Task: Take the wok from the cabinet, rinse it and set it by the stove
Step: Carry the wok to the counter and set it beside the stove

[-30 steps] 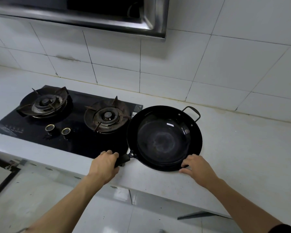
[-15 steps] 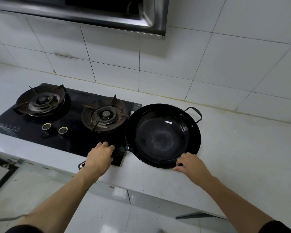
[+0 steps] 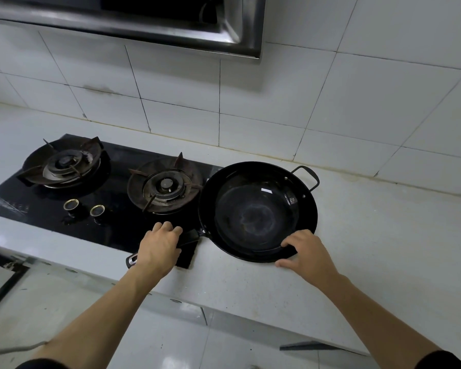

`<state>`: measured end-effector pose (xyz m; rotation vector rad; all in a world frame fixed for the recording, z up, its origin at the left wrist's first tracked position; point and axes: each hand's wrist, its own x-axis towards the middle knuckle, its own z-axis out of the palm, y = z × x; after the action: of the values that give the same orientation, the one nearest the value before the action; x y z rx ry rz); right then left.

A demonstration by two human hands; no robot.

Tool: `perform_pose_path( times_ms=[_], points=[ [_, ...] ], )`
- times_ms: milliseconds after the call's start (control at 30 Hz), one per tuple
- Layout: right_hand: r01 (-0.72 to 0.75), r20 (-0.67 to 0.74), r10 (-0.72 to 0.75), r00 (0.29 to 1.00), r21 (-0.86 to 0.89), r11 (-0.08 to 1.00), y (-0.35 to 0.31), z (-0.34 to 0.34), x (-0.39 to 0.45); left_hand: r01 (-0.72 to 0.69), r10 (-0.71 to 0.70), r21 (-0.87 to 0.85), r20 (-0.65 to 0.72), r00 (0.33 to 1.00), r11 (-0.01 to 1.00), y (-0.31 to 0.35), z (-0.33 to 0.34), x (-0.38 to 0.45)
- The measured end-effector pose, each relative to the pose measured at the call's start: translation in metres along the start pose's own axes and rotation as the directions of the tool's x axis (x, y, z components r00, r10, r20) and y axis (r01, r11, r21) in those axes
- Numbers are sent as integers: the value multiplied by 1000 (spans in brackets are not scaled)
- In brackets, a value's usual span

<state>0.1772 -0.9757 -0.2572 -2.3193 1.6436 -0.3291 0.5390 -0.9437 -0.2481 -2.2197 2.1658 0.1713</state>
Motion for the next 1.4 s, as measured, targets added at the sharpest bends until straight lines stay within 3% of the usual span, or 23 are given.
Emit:
perform_pose_path(
  times_ms=[67, 267, 367, 500, 633, 733, 900, 1100, 1400],
  points=[
    [-18, -34, 17, 999, -36, 999, 4, -4, -1, -19, 19, -6, -15, 1000, 1000, -1, -2, 2],
    [-162, 88, 161, 983, 1, 987, 15, -7, -1, -42, 45, -46, 58, 997, 998, 4, -6, 0],
    [-150, 94, 148, 984, 10, 989, 19, -11, -2, -78, 83, -50, 116, 990, 996, 7, -8, -2],
    [-25, 46, 27, 999, -31, 999, 8, -8, -3, -127, 149, -140, 160, 976, 982, 11, -6, -6],
    [-23, 91, 24, 996, -17, 1000, -10, 2, 0, -191, 250, -252, 226, 942, 949, 20, -5, -9],
    [-44, 110, 47, 993, -35, 998, -15, 11, 0, -201, 236, -210, 162, 958, 957, 23, -8, -7],
    [-102, 114, 103, 988, -16, 995, -9, 13, 5, -245, 239, -127, -60, 969, 961, 22, -8, 9],
    [-103, 79, 104, 991, -17, 994, -11, 17, 6, -323, 323, -37, 1, 946, 946, 25, -2, 32],
    [-114, 54, 112, 992, 39, 993, -3, 18, 11, -379, 383, 64, -92, 919, 923, 29, 5, 49]
  ],
)
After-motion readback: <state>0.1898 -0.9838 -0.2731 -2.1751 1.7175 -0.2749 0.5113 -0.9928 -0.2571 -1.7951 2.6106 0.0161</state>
